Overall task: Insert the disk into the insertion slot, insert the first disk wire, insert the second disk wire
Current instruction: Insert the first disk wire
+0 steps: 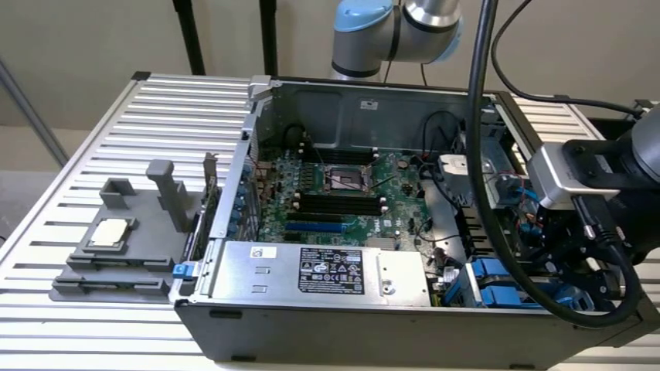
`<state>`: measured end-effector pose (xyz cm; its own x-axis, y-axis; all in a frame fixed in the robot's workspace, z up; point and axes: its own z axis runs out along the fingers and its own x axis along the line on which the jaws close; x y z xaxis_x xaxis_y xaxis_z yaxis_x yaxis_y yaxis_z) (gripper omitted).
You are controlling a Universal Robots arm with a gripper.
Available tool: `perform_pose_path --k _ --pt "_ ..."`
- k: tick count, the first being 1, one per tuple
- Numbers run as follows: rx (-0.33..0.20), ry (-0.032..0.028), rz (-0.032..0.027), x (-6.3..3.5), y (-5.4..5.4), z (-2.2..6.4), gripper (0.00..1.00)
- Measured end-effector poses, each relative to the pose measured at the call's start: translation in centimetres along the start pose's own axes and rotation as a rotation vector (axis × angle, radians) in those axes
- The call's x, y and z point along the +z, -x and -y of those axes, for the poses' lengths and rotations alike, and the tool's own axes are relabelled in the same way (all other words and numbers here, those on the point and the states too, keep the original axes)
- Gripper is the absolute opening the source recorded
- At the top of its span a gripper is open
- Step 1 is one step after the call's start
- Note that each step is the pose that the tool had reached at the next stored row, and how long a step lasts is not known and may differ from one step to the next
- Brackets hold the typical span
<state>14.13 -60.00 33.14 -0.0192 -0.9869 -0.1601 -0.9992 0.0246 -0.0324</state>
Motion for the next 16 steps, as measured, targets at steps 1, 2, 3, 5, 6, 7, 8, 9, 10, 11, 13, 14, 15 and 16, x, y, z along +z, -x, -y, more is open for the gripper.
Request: perform_pose_path --k 1,2,3,5,6,7,8,9,10,11,13,14,15,16 --pt "0.000 0.0009 -0.0005 -0.25 0.0 0.00 0.25" --pt "0.000 0.0018 -0.0016 -0.72 0.1 0.01 0.25" --pt "0.001 0.0027 -0.0016 -1.14 0.2 0.03 0.25" --pt "0.001 0.0038 -0.0019 -2.04 0.3 0.06 0.25" --pt "0.001 0.0041 -0.0015 -2.43 0.4 0.07 0.25" --pt "0.001 0.0042 -0.0019 -2.78 0.4 0.08 0.25" --pt "0.001 0.0043 -0.0016 -3.04 0.4 0.06 0.25" --pt "0.001 0.0043 -0.0018 -3.20 0.4 -0.04 0.25" --pt "0.001 0.0044 -0.0014 -3.26 0.3 -0.21 0.25" --pt "0.001 0.0043 -0.0018 -3.33 0.2 -0.51 0.25" --pt "0.001 0.0043 -0.0018 -3.40 0.0 -1.31 0.25" --pt "0.001 0.0043 -0.0020 -3.44 -0.1 -1.71 0.25" --pt "0.001 0.0043 -0.0019 -3.46 -0.3 -2.18 0.25" --pt "0.001 0.0043 -0.0019 -3.49 -0.3 -2.64 0.25"
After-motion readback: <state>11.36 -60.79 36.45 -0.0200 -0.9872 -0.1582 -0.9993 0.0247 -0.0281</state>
